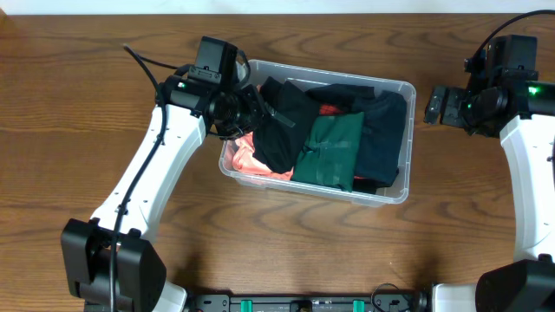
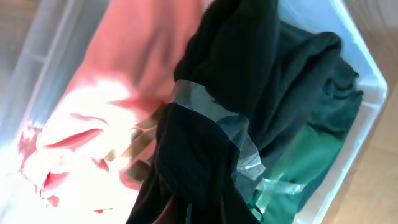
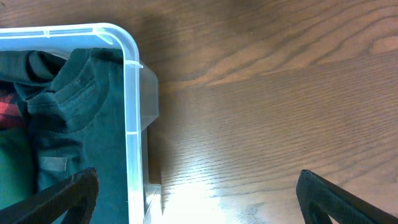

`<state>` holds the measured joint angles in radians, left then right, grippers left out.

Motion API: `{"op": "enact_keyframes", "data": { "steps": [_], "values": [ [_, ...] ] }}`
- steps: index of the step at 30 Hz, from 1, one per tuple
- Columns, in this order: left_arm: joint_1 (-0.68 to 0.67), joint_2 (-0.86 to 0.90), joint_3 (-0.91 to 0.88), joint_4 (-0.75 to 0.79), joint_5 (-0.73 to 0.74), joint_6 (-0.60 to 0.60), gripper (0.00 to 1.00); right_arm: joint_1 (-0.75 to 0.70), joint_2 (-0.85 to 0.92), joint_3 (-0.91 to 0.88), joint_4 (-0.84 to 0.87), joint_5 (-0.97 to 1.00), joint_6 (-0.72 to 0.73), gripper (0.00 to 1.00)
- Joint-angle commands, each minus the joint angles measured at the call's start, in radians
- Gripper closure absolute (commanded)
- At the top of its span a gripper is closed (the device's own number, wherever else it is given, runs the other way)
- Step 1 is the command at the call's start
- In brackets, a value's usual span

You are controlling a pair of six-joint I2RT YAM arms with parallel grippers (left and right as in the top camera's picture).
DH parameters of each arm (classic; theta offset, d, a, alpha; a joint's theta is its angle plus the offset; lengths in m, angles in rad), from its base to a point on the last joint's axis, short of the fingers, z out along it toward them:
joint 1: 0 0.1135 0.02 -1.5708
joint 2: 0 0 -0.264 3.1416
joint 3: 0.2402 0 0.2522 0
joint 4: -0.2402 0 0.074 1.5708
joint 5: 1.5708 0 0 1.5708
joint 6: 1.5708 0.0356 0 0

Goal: Pack container
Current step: 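Place the black garment on top of the pink shirt in the box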

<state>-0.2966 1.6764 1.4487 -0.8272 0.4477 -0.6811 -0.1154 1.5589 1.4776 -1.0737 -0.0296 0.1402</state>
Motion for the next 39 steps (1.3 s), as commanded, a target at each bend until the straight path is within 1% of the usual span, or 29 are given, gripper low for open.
{"op": "enact_keyframes", "data": {
  "steps": [1,5,7,9,10,11,13,16,20,24,27,30,32,39],
  "values": [
    [0.000,0.003,-0.043,0.002,-0.067,-0.107,0.93,-0.001,-0.009,0.000,0.000,-0.005,-0.015,0.01],
    [0.000,0.003,-0.092,-0.003,-0.119,-0.106,0.91,-0.001,-0.009,0.000,0.000,-0.005,-0.015,0.01],
    [0.000,0.003,-0.107,-0.002,-0.125,-0.097,0.87,-0.001,-0.009,0.000,-0.001,-0.005,-0.015,0.01],
    [0.000,0.001,-0.106,0.003,-0.118,-0.033,0.67,-0.001,-0.009,0.000,-0.001,-0.005,-0.015,0.01],
    [0.000,-0.005,-0.101,0.006,-0.111,-0.011,0.62,-0.001,-0.009,0.000,-0.001,-0.005,-0.015,0.01],
    [0.002,-0.011,-0.089,0.006,-0.099,0.007,0.54,-0.001,-0.009,0.000,-0.002,-0.005,-0.014,0.01],
    [0.002,-0.023,-0.055,0.007,-0.094,0.039,0.47,-0.001,-0.009,0.000,-0.004,-0.005,-0.015,0.01],
    [0.002,-0.059,0.011,0.027,-0.114,0.092,0.43,-0.001,-0.009,0.000,-0.004,-0.005,-0.015,0.01],
    [-0.008,-0.117,0.036,0.105,-0.241,0.160,0.43,-0.001,-0.009,0.000,-0.004,-0.005,-0.014,0.01],
    [-0.034,-0.129,0.035,0.169,-0.384,0.285,0.43,-0.001,-0.009,0.000,-0.004,-0.005,-0.014,0.01],
    [-0.056,-0.101,0.035,0.182,-0.389,0.346,0.44,-0.001,-0.009,0.000,-0.003,-0.005,-0.014,0.01],
    [-0.090,-0.045,0.034,0.175,-0.389,0.397,0.55,-0.001,-0.009,0.000,-0.003,-0.005,-0.014,0.01],
    [-0.108,0.001,0.032,0.170,-0.389,0.404,0.60,-0.001,-0.009,0.000,-0.003,-0.005,-0.014,0.01],
    [-0.132,0.200,0.027,0.113,-0.389,0.404,0.59,-0.001,-0.009,0.000,-0.004,-0.005,-0.015,0.01]
  ]
}}
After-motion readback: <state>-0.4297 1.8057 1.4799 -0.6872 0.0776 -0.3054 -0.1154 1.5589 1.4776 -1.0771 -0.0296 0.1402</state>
